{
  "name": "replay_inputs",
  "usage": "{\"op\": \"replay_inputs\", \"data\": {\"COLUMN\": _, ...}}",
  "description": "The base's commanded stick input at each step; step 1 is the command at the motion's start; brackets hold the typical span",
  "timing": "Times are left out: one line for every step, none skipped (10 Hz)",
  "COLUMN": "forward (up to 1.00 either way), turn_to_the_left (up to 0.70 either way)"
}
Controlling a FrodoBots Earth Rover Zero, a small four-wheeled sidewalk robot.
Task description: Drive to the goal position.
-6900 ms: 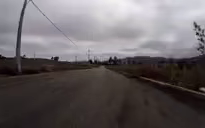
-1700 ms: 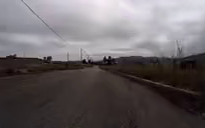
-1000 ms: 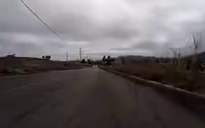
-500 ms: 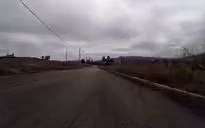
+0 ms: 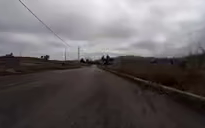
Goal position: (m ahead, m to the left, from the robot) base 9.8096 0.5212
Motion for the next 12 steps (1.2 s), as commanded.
{"op": "replay_inputs", "data": {"forward": 0.70, "turn_to_the_left": 0.00}}
{"op": "replay_inputs", "data": {"forward": 0.70, "turn_to_the_left": 0.00}}
{"op": "replay_inputs", "data": {"forward": 0.70, "turn_to_the_left": 0.00}}
{"op": "replay_inputs", "data": {"forward": 0.70, "turn_to_the_left": 0.00}}
{"op": "replay_inputs", "data": {"forward": 0.70, "turn_to_the_left": 0.00}}
{"op": "replay_inputs", "data": {"forward": 0.70, "turn_to_the_left": 0.00}}
{"op": "replay_inputs", "data": {"forward": 0.70, "turn_to_the_left": 0.00}}
{"op": "replay_inputs", "data": {"forward": 0.70, "turn_to_the_left": 0.00}}
{"op": "replay_inputs", "data": {"forward": 0.70, "turn_to_the_left": 0.00}}
{"op": "replay_inputs", "data": {"forward": 0.70, "turn_to_the_left": 0.14}}
{"op": "replay_inputs", "data": {"forward": 0.70, "turn_to_the_left": 0.14}}
{"op": "replay_inputs", "data": {"forward": 0.70, "turn_to_the_left": 0.14}}
